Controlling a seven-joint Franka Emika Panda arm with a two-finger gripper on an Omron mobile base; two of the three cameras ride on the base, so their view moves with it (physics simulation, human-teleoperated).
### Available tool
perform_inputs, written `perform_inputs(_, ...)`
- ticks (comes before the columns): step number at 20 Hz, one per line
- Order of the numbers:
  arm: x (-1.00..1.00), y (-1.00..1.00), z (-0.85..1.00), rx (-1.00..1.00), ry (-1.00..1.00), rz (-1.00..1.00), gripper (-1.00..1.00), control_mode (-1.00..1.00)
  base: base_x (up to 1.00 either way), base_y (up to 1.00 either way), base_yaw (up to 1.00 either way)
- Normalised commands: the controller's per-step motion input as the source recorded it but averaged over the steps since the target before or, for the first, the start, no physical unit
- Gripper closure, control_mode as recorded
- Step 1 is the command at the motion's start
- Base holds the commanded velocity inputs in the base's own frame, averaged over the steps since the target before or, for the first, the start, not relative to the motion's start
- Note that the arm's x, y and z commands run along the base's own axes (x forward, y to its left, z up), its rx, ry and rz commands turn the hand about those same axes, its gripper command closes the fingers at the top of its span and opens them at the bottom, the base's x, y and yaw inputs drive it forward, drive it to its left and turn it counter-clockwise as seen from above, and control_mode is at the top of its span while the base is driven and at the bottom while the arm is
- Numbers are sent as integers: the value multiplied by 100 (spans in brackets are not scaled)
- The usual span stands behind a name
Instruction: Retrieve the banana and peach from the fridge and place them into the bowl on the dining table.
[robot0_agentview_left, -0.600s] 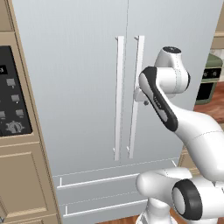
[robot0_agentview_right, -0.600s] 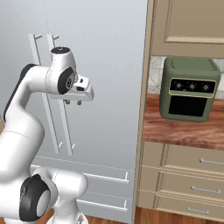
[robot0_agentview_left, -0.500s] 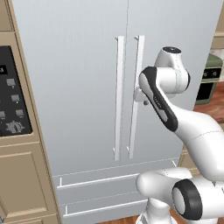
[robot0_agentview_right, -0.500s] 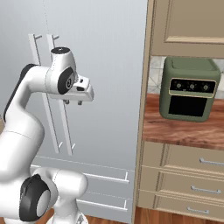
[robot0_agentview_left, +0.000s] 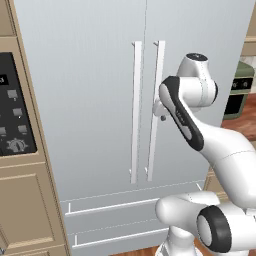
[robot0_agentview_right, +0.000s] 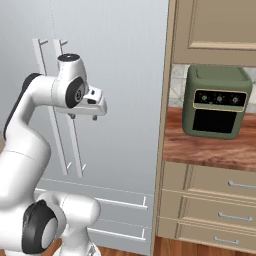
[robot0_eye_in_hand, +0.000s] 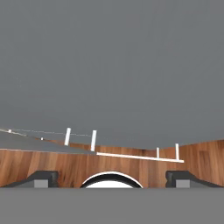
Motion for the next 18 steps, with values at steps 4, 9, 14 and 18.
perform_inputs(4, -87, 0, 0, 0, -14, 0, -100, -100, 0, 0, 0)
perform_inputs(9, -98, 0, 0, 0, -14, 0, -100, -100, 0, 0, 0)
perform_inputs(14, -85, 0, 0, 0, -14, 0, -100, -100, 0, 0, 0)
perform_inputs(18, -67, 0, 0, 0, -11, 0, -100, -100, 0, 0, 0)
